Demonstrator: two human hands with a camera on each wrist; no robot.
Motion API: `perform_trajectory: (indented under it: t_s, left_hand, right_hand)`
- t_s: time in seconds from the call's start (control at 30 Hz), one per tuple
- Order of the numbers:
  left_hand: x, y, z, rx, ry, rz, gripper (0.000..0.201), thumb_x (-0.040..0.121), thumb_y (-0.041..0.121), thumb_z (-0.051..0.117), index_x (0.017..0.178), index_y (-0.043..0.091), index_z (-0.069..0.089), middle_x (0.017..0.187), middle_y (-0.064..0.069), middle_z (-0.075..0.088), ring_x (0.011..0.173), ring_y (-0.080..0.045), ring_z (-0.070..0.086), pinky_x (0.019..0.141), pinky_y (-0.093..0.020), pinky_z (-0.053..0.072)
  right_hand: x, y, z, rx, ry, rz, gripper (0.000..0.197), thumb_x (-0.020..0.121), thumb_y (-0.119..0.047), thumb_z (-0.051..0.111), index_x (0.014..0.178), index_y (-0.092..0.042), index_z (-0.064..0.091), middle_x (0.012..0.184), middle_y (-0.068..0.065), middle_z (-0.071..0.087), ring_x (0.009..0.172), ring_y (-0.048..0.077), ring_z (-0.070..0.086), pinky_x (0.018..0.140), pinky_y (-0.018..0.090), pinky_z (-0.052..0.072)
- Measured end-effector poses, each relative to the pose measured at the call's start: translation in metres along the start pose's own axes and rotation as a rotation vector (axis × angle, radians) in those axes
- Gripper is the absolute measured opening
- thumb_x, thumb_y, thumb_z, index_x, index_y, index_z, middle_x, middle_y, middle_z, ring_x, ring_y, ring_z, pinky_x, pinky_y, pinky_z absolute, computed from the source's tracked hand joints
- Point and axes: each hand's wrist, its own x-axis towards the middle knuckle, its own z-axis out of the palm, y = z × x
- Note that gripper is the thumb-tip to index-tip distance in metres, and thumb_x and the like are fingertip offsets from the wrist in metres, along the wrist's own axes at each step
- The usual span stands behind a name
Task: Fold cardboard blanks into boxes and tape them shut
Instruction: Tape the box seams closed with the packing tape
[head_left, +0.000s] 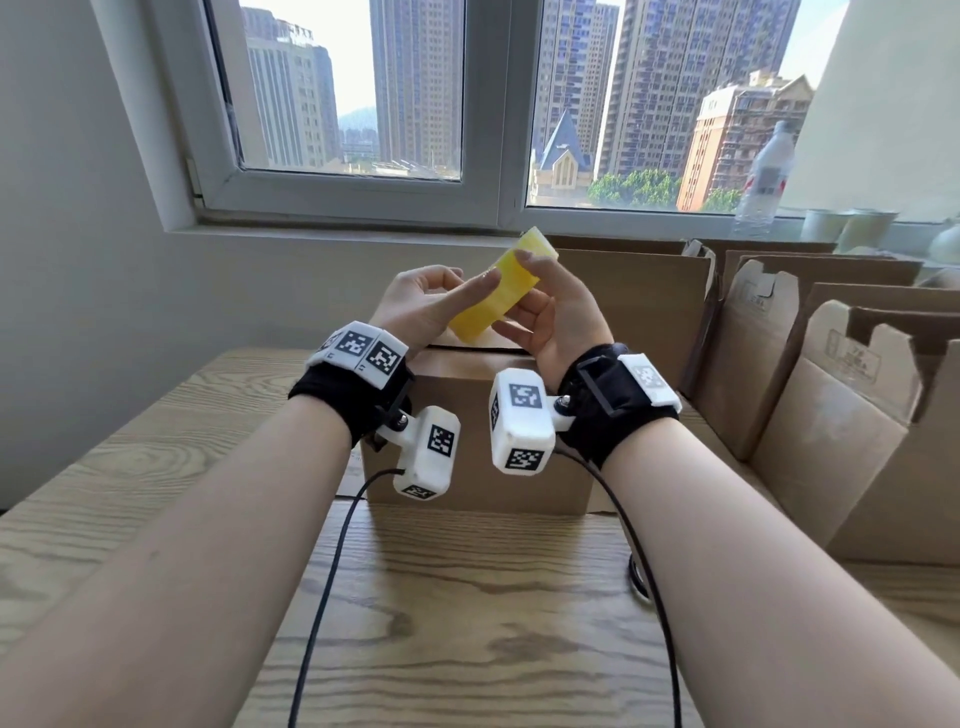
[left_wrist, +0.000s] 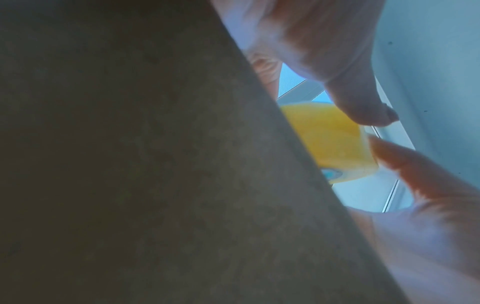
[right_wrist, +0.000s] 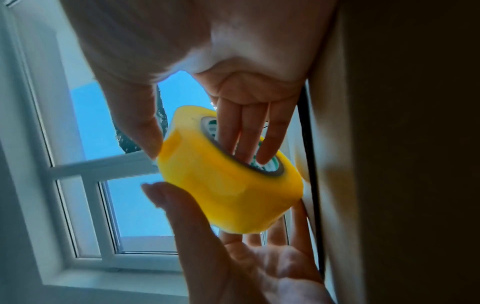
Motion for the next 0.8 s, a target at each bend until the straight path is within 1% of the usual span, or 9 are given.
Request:
perform_trajectory:
  t_s: [0.1,0.17,0.23,0.3,0.4,0.47,0.57,0.7,0.8]
  left_hand:
    - [-0.0005,0.0013,0.0015,-0.049,0.015,-0.007,0.050,0.058,0.068,0.075,0.063,0.021,0.058,0.076,0.009,0.070,0.066,-0.009,0.061,0.067,-0.028,0.050]
    - [-0.0011,0.0008,0.0022,-0.054,0.020,0.014,0.047,0.065,0.064,0.073,0.065,0.020,0.057,0.062,0.014,0.061,0.059,-0.008,0.055,0.061,-0.025,0.045]
    - [-0.0013,0.0000,0.0011,-0.045,0.020,0.023,0.054,0.065,0.067,0.075,0.070,0.016,0.059,0.068,0.009,0.061,0.064,-0.012,0.055,0.066,-0.029,0.047]
    - [-0.0019,0.0009,0.0001,-0.034,0.009,0.000,0.066,0.051,0.075,0.079,0.077,0.017,0.064,0.081,0.001,0.065,0.077,-0.017,0.059,0.082,-0.038,0.053]
    - [-0.0034,0.0040,0.0002,-0.003,-0.024,-0.017,0.060,0.039,0.073,0.082,0.075,0.027,0.070,0.094,0.007,0.067,0.096,-0.022,0.066,0.103,-0.045,0.047]
    - [-0.0028,0.0035,-0.0001,0.025,-0.031,-0.020,0.055,0.039,0.072,0.081,0.073,0.030,0.071,0.096,0.012,0.066,0.108,-0.023,0.065,0.106,-0.044,0.045]
    - [-0.0028,0.0032,0.0001,0.003,-0.044,-0.039,0.065,0.035,0.078,0.082,0.075,0.028,0.070,0.098,0.006,0.065,0.098,-0.017,0.061,0.106,-0.048,0.044]
    - [-0.0042,0.0050,0.0018,-0.049,-0.045,-0.028,0.065,0.049,0.066,0.081,0.087,0.015,0.066,0.099,0.005,0.068,0.092,-0.015,0.066,0.101,-0.047,0.050]
    - [-0.0056,0.0056,0.0018,-0.071,-0.038,-0.017,0.068,0.055,0.062,0.080,0.094,0.009,0.067,0.100,-0.007,0.072,0.096,-0.021,0.070,0.100,-0.048,0.051]
  right_hand:
    - [-0.0012,0.0025,0.0006,-0.102,-0.075,-0.037,0.012,0.081,-0.014,0.070,0.092,-0.010,0.069,0.088,0.007,0.072,0.078,0.019,0.069,0.077,0.031,0.055]
    - [0.0003,0.0025,0.0000,-0.098,-0.067,-0.036,0.010,0.086,-0.012,0.068,0.095,-0.009,0.068,0.085,0.006,0.073,0.075,0.018,0.070,0.074,0.030,0.055]
    - [0.0007,0.0014,0.0001,-0.031,-0.045,-0.012,0.010,0.087,-0.015,0.068,0.096,-0.010,0.068,0.083,0.006,0.073,0.071,0.017,0.069,0.070,0.028,0.056]
    - [0.0012,-0.0003,-0.0013,0.081,-0.002,0.027,0.016,0.089,-0.020,0.066,0.100,-0.009,0.067,0.085,0.008,0.072,0.071,0.018,0.069,0.070,0.027,0.057]
    - [0.0034,-0.0029,-0.0054,0.243,0.063,0.063,0.034,0.089,-0.030,0.066,0.112,-0.005,0.061,0.088,0.011,0.072,0.078,0.022,0.069,0.082,0.030,0.057]
    - [0.0042,-0.0029,-0.0055,0.262,0.085,0.075,0.041,0.088,-0.035,0.067,0.115,-0.004,0.061,0.089,0.012,0.072,0.080,0.023,0.069,0.083,0.031,0.057]
    - [0.0039,-0.0017,-0.0043,0.228,0.079,0.071,0.049,0.086,-0.038,0.072,0.122,-0.005,0.063,0.095,0.011,0.073,0.079,0.021,0.070,0.072,0.028,0.057]
    - [0.0010,-0.0030,-0.0044,0.163,-0.009,0.041,0.020,0.088,-0.025,0.071,0.096,-0.008,0.067,0.088,0.008,0.074,0.078,0.017,0.070,0.078,0.027,0.056]
    - [-0.0001,-0.0012,-0.0042,0.028,-0.046,-0.003,0.012,0.086,-0.017,0.073,0.093,-0.009,0.068,0.089,0.004,0.074,0.078,0.013,0.069,0.081,0.027,0.052]
